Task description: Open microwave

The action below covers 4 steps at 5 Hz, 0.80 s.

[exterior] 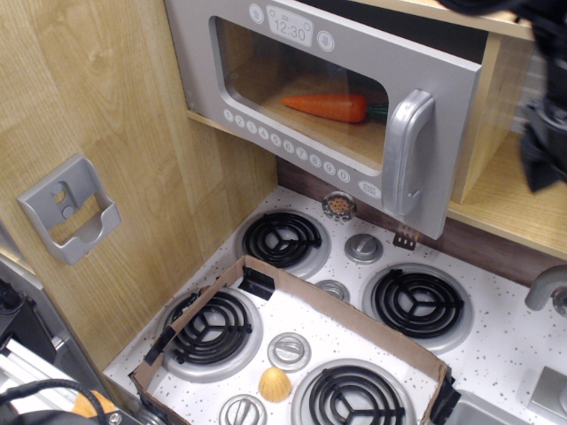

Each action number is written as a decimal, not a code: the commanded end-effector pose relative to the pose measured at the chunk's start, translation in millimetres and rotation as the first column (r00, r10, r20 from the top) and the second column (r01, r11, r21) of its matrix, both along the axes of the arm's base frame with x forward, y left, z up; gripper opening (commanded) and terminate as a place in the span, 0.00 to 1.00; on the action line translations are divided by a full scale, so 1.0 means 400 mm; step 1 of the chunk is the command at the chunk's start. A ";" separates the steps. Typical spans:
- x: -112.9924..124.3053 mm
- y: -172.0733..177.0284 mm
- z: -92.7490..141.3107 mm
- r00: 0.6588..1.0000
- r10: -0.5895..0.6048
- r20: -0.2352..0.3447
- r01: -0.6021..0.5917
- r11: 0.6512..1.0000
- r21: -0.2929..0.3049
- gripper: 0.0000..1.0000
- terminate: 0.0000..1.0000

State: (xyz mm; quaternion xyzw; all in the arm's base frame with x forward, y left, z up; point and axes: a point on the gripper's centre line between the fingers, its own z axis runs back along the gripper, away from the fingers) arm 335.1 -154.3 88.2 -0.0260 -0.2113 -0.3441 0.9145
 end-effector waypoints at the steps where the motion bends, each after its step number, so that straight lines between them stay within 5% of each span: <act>1: 0.054 0.099 0.059 0.997 0.075 0.003 -0.075 0.996 0.051 1.00 0.00; 2: 0.029 0.118 0.045 0.990 0.142 0.012 -0.143 0.989 0.044 1.00 0.00; 4: -0.052 0.175 -0.008 0.947 0.317 -0.056 -0.315 0.948 0.043 1.00 0.00</act>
